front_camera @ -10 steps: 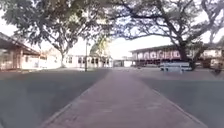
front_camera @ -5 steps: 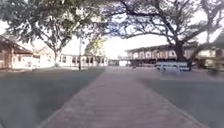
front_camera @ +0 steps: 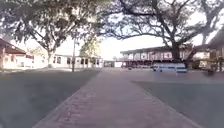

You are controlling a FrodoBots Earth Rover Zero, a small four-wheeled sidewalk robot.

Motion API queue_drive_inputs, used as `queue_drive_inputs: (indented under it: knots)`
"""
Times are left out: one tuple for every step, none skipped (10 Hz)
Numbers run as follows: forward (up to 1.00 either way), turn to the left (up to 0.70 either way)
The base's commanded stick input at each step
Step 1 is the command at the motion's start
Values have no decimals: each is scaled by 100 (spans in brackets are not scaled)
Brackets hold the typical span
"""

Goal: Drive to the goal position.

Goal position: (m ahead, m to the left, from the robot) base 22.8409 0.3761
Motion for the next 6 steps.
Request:
queue_drive_inputs:
  knots:
    - [70, 0]
    - [70, 0]
    - [70, 0]
    - [70, 0]
    - [70, 0]
    - [70, 0]
